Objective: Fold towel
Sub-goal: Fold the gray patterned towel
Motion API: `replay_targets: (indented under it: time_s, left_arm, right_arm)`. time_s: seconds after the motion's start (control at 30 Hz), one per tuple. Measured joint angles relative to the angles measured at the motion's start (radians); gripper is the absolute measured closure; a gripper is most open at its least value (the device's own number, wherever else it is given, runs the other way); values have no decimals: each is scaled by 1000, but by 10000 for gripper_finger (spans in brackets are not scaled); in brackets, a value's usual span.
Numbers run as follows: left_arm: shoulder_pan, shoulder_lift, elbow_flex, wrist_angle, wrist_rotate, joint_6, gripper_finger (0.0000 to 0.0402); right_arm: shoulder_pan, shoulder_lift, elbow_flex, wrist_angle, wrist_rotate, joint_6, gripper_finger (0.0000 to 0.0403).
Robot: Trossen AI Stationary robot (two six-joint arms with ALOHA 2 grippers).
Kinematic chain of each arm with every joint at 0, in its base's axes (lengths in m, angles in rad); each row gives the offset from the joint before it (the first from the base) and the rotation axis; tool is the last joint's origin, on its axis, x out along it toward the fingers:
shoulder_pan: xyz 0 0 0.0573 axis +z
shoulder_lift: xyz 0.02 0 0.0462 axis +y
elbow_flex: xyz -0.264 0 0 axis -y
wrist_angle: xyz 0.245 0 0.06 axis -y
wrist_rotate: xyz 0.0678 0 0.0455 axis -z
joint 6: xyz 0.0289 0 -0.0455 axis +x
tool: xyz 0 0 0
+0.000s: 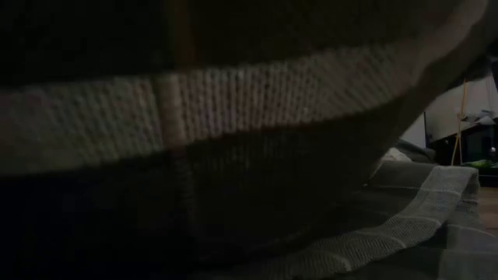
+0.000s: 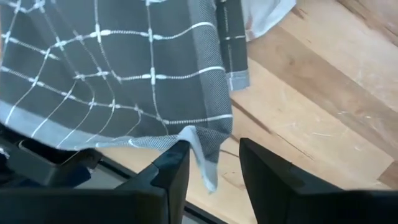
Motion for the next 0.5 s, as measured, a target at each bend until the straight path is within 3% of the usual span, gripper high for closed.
replay_targets:
  time_s: [0.17, 0.37, 0.5]
  left_arm:
    - [0, 0, 0, -15, 85, -8, 291]
    - [0, -1, 0, -59, 88, -16, 301]
    - [-1, -1, 0, -95, 88, -16, 302]
  right_arm:
    - [-5, 0, -8, -45, -1, 10, 267]
    - [-4, 0, -8, -45, 51, 15, 287]
    - [-2, 0, -8, -32, -37, 8, 294]
